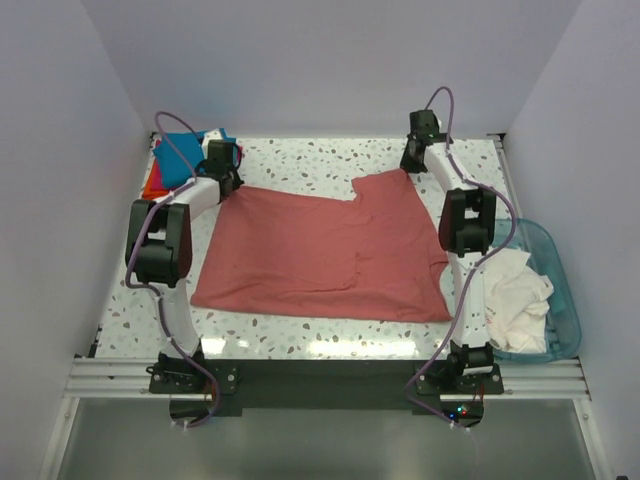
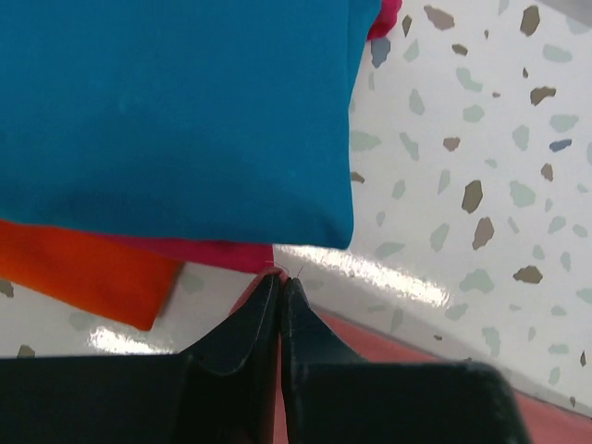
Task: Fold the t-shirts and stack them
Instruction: Fold the tshirt
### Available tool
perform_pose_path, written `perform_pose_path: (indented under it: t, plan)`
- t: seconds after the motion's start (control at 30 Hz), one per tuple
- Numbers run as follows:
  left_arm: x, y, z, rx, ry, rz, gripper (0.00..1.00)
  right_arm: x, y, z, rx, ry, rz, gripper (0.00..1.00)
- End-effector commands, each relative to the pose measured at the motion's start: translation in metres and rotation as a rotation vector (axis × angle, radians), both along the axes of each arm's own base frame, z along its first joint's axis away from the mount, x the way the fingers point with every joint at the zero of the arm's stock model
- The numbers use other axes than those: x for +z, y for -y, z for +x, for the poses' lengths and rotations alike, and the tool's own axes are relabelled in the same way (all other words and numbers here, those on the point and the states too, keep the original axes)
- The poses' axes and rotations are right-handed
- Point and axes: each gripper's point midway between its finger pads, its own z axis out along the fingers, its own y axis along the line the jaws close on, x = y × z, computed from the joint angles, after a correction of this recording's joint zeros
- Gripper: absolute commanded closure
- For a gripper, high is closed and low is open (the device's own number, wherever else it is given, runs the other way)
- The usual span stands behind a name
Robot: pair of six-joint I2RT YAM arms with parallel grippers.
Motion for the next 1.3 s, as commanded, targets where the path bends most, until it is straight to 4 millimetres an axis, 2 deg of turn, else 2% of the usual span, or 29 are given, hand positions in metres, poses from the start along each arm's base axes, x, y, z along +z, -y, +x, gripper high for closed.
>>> perform_pose_path:
  t: [0.0, 0.03, 0.27, 0.3, 0.4, 0.43, 0.47, 0.5, 0.53, 0.57, 0.63, 0.67, 0.7, 0.73, 0.77, 0.8, 0.87, 0.9, 0.93, 0.97, 1.0, 1.03, 1.07, 1.1, 1.13, 1.17, 1.2, 1.23, 1.27]
  plan:
    - [0.028, -0.009, 0.036, 0.02, 0.117, -0.024, 1.0, 0.047, -0.003, 0.026, 0.01, 0.133, 0.021, 1.0]
    - [0.035, -0.01, 0.042, 0.019, 0.134, -0.028, 1.0, 0.052, -0.004, 0.03, 0.011, 0.151, 0.028, 1.0]
    - [0.037, -0.019, 0.063, 0.02, 0.157, -0.045, 1.0, 0.09, -0.005, 0.049, 0.015, 0.283, 0.085, 1.0]
    - [0.045, -0.017, 0.069, 0.01, 0.193, -0.056, 1.0, 0.101, -0.006, 0.051, 0.017, 0.312, 0.091, 1.0]
    - [0.054, -0.021, 0.071, 0.011, 0.224, -0.068, 1.0, 0.109, -0.005, 0.047, 0.015, 0.32, 0.089, 1.0]
    - [0.053, -0.021, 0.069, 0.012, 0.228, -0.07, 1.0, 0.126, -0.004, 0.044, 0.015, 0.346, 0.09, 1.0]
    - [0.062, -0.023, 0.067, 0.017, 0.247, -0.077, 1.0, 0.117, -0.003, 0.036, 0.006, 0.321, 0.09, 1.0]
    - [0.066, -0.024, 0.066, 0.018, 0.26, -0.084, 1.0, 0.124, -0.002, 0.033, 0.003, 0.339, 0.091, 1.0]
    - [0.07, -0.027, 0.061, 0.026, 0.274, -0.089, 1.0, 0.145, -0.001, 0.028, 0.001, 0.372, 0.095, 1.0]
    - [0.072, -0.029, 0.059, 0.029, 0.277, -0.092, 1.0, 0.135, -0.001, 0.018, -0.006, 0.344, 0.099, 1.0]
    - [0.071, -0.032, 0.052, 0.03, 0.273, -0.098, 1.0, 0.141, -0.002, 0.009, -0.002, 0.352, 0.109, 1.0]
    - [0.078, -0.034, 0.05, 0.031, 0.284, -0.104, 1.0, 0.148, -0.002, -0.004, -0.007, 0.353, 0.114, 1.0]
    - [0.079, -0.034, 0.047, 0.031, 0.284, -0.107, 1.0, 0.152, -0.002, -0.008, -0.007, 0.364, 0.119, 1.0]
    - [0.075, -0.036, 0.041, 0.036, 0.274, -0.108, 1.0, 0.156, -0.001, -0.014, -0.008, 0.367, 0.12, 1.0]
    - [0.083, -0.038, 0.038, 0.041, 0.288, -0.113, 1.0, 0.16, 0.001, -0.027, -0.014, 0.364, 0.122, 1.0]
    - [0.078, -0.039, 0.032, 0.044, 0.276, -0.117, 1.0, 0.165, 0.0, -0.033, -0.013, 0.374, 0.126, 1.0]
    - [0.088, -0.04, 0.025, 0.054, 0.288, -0.125, 1.0, 0.173, 0.002, -0.054, -0.016, 0.375, 0.135, 1.0]
    - [0.084, -0.041, 0.02, 0.058, 0.278, -0.127, 1.0, 0.175, 0.001, -0.061, -0.015, 0.377, 0.138, 1.0]
    - [0.093, -0.042, 0.015, 0.061, 0.292, -0.131, 1.0, 0.164, 0.002, -0.072, -0.018, 0.348, 0.139, 1.0]
    - [0.095, -0.042, 0.012, 0.063, 0.292, -0.129, 1.0, 0.181, 0.003, -0.082, -0.019, 0.38, 0.143, 1.0]
    - [0.089, -0.043, 0.005, 0.07, 0.272, -0.13, 1.0, 0.181, 0.003, -0.089, -0.021, 0.38, 0.147, 1.0]
    - [0.097, -0.042, 0.001, 0.071, 0.285, -0.135, 1.0, 0.172, 0.003, -0.1, -0.022, 0.356, 0.149, 1.0]
    - [0.091, -0.043, -0.005, 0.075, 0.269, -0.136, 1.0, 0.183, 0.003, -0.11, -0.02, 0.377, 0.158, 1.0]
    - [0.089, -0.043, -0.01, 0.081, 0.261, -0.137, 1.0, 0.184, 0.004, -0.117, -0.019, 0.378, 0.162, 1.0]
    - [0.095, -0.043, -0.015, 0.087, 0.27, -0.144, 1.0, 0.173, 0.003, -0.128, -0.019, 0.351, 0.166, 1.0]
    - [0.093, -0.043, -0.02, 0.088, 0.265, -0.147, 1.0, 0.171, 0.002, -0.135, -0.016, 0.348, 0.168, 1.0]
    - [0.085, -0.043, -0.028, 0.092, 0.244, -0.148, 1.0, 0.183, 0.003, -0.145, -0.015, 0.374, 0.174, 1.0]
    - [0.09, -0.043, -0.032, 0.099, 0.254, -0.154, 1.0, 0.17, 0.003, -0.156, -0.018, 0.345, 0.177, 1.0]
    - [0.088, -0.044, -0.037, 0.108, 0.248, -0.152, 1.0, 0.17, 0.004, -0.163, -0.021, 0.347, 0.181, 1.0]
